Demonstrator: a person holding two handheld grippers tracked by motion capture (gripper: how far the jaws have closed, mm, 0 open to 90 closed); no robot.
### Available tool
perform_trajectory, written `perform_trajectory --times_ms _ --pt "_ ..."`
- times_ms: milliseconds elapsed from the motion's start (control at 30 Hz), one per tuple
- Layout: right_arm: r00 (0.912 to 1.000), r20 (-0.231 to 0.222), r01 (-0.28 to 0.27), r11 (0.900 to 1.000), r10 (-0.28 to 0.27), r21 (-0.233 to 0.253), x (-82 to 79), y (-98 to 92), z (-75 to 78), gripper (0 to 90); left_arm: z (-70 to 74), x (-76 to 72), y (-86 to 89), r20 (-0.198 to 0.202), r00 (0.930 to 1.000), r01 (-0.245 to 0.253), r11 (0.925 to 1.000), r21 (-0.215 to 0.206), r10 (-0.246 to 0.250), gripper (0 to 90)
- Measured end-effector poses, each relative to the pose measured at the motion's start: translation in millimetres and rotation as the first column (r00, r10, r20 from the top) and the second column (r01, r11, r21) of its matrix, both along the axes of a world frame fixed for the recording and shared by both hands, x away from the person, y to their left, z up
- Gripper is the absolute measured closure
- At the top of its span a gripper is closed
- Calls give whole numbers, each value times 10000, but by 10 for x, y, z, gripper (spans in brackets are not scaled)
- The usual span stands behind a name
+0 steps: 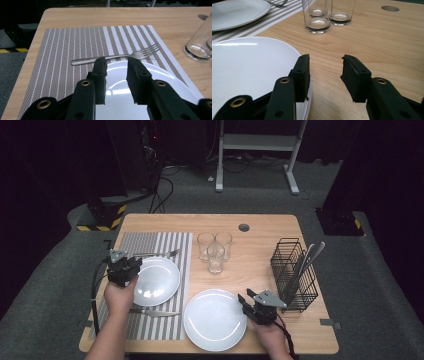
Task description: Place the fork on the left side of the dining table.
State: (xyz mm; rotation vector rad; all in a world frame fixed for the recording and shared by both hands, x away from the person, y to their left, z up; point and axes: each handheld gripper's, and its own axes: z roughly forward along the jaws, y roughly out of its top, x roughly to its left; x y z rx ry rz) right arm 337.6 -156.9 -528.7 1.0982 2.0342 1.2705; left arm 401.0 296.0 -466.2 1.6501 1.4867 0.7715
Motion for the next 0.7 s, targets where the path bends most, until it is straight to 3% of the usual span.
perform_trajectory --times_ms 333,700 --pt "10000 25 -6 10000 6 14 -5 0 4 570 -70 -208 -101 105 9996 274 9993 246 -277 657" --pt "10000 29 -8 10000 8 -5 -5 0 6 562 -160 -390 -135 128 9980 620 9981 -25 -620 637"
